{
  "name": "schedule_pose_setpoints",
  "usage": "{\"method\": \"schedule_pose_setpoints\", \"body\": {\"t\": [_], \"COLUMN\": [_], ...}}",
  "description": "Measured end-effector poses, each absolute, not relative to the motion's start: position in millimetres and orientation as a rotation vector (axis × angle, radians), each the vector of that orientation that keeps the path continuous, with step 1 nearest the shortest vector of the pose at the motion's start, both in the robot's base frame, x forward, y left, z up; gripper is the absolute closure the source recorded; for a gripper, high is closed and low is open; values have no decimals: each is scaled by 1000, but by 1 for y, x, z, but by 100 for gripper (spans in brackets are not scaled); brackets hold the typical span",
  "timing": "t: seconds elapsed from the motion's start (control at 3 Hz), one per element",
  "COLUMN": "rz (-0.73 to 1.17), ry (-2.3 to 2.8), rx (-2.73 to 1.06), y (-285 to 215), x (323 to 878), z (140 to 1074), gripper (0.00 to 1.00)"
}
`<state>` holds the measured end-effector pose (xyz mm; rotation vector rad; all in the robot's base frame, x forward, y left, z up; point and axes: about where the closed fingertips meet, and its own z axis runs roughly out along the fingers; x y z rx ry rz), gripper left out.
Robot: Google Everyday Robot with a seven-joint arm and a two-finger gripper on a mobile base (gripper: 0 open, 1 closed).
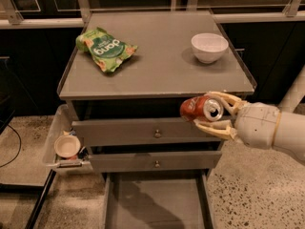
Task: Place coke can into bottom drawer
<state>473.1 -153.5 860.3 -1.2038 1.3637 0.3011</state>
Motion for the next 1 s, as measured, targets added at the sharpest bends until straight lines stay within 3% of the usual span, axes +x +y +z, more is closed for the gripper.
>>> {"method": "schedule_pose_setpoints", "body": {"t": [0.67, 1.0], "rz": [418, 457], "ry": [1384, 1410], "rx": [-1481, -1526], "y": [-106, -117], "x": [461, 464], "z": [748, 704], "gripper": [100, 100]}}
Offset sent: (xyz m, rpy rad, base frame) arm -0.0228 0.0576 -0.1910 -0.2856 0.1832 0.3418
